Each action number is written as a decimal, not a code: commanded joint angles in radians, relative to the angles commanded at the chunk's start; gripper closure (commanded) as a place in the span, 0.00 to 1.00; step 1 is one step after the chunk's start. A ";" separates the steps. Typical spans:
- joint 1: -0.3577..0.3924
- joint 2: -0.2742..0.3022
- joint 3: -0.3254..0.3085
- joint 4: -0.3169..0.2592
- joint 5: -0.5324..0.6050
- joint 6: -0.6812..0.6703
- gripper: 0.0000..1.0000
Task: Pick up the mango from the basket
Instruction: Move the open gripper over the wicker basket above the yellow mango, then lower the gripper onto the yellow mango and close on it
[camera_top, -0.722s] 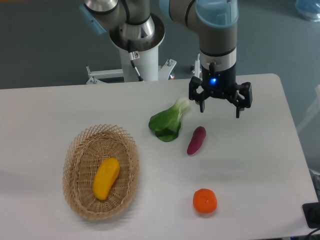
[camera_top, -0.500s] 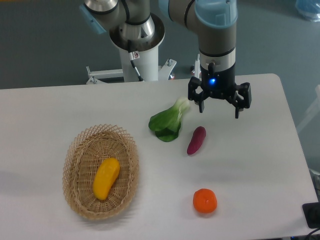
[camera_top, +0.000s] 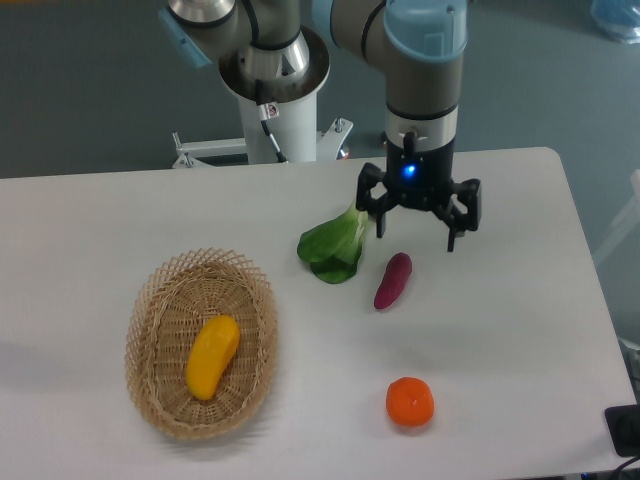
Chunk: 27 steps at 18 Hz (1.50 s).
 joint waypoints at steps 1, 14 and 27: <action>-0.044 -0.015 0.000 0.000 -0.002 -0.019 0.00; -0.335 -0.144 -0.063 0.014 -0.046 -0.223 0.00; -0.387 -0.285 -0.049 0.106 -0.021 -0.229 0.00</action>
